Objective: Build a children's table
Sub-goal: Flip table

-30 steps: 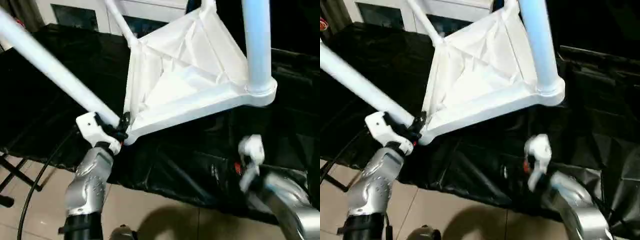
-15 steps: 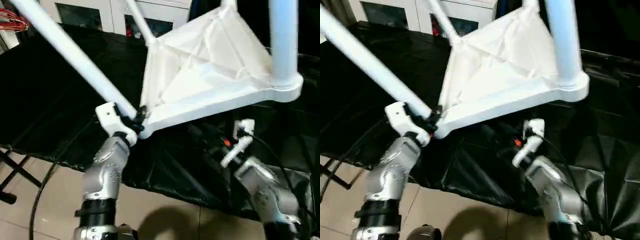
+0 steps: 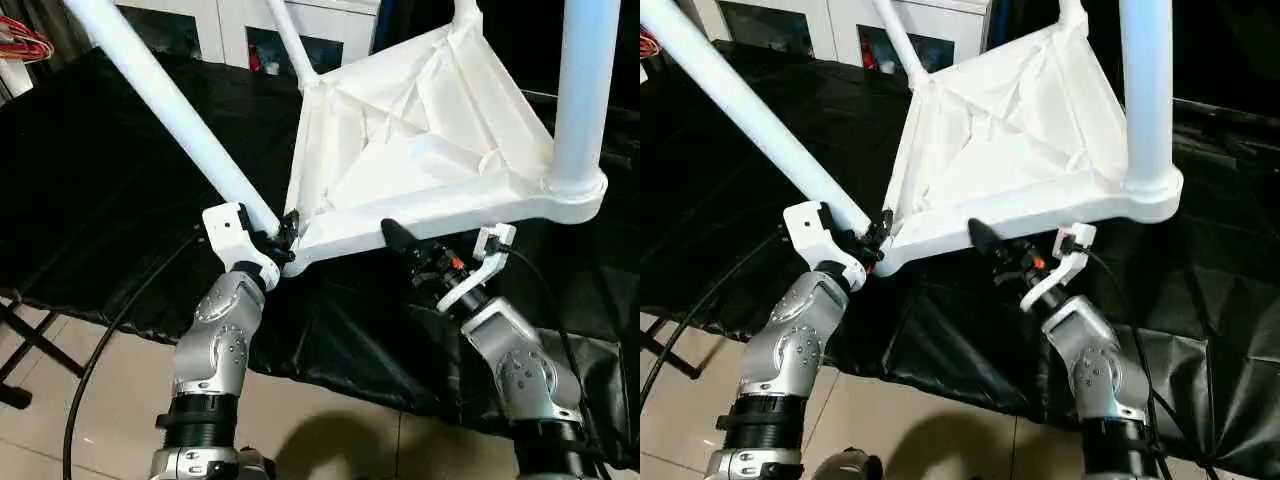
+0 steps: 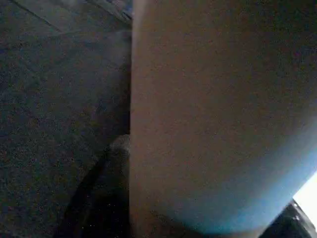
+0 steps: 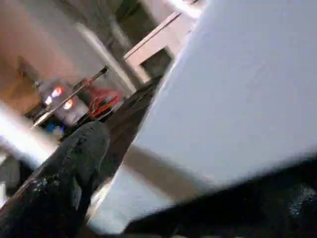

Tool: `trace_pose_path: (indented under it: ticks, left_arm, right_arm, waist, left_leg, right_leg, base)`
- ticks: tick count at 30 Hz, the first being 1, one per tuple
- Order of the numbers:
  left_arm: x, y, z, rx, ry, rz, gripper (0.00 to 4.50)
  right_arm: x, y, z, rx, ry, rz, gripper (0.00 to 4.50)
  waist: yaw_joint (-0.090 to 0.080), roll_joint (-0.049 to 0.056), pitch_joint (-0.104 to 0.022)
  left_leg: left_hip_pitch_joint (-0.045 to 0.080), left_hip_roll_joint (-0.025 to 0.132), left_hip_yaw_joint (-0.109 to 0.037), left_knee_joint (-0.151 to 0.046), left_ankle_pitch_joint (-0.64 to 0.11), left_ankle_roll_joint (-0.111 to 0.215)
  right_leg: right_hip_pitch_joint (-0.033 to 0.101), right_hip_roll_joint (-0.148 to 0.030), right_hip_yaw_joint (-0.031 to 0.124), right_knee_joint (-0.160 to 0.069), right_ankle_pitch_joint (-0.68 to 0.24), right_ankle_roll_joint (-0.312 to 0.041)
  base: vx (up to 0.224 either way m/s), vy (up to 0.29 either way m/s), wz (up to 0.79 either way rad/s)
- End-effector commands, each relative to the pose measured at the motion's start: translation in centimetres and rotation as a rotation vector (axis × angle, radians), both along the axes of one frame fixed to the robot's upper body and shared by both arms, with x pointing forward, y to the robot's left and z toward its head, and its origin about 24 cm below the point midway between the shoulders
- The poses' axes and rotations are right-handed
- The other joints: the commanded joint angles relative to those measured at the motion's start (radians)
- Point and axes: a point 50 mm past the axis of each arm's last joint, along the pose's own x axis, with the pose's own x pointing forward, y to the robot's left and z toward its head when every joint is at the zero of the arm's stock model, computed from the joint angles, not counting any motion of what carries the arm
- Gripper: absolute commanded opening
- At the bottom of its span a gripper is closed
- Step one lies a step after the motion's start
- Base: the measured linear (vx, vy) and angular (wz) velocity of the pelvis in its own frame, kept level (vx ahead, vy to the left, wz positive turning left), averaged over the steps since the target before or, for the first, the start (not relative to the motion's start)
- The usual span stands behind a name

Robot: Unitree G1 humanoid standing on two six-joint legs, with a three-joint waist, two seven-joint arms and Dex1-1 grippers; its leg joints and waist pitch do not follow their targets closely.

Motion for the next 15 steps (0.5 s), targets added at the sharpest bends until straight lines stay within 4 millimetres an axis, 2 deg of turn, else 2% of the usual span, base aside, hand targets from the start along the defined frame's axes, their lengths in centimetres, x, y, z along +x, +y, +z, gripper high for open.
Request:
trace_pose_path:
  ticks: [1, 7, 11, 15]
  left_arm:
    - [0.1, -1.7, 0.8, -0.031, -0.036, -0.090, 2.27]
    - [-0.1, -1.9, 0.8, -0.014, -0.051, -0.110, 2.27]
    - [-0.2, -2.2, 0.9, 0.029, -0.081, -0.145, 2.27]
    - [-0.7, -2.7, 1.1, 0.112, -0.140, -0.216, 2.27]
  right_arm:
    - [0.7, -1.1, -0.2, 0.070, 0.044, -0.077, 4.50]
    - [2.0, -1.7, -0.5, 0.171, 0.123, -0.120, 4.50]
    - [2.9, -2.0, -0.9, 0.245, 0.171, -0.153, 4.50]
    - [3.3, -2.3, -1.0, 0.334, 0.198, -0.185, 4.33]
  waist:
    - [-0.002, -0.009, -0.074]
    - [-0.009, -0.008, -0.075]
    - [-0.011, -0.013, -0.076]
    - [-0.009, -0.012, -0.076]
  left_leg:
    - [0.022, 0.086, -0.039, -0.066, -0.010, 0.090]
    - [0.017, 0.084, -0.038, -0.067, 0.001, 0.087]
    - [0.016, 0.082, -0.035, -0.064, 0.009, 0.094]
    - [0.018, 0.083, -0.033, -0.064, 0.011, 0.099]
  right_leg:
    - [0.048, -0.121, 0.074, -0.058, 0.022, -0.199]
    - [0.052, -0.122, 0.073, -0.054, 0.038, -0.202]
    - [0.053, -0.123, 0.073, -0.052, 0.052, -0.207]
    - [0.049, -0.121, 0.073, -0.053, 0.030, -0.206]
  base:
    - [0.000, 0.000, 0.00]
    - [0.000, 0.000, 0.00]
    - [0.000, 0.000, 0.00]
    - [0.000, 0.000, 0.00]
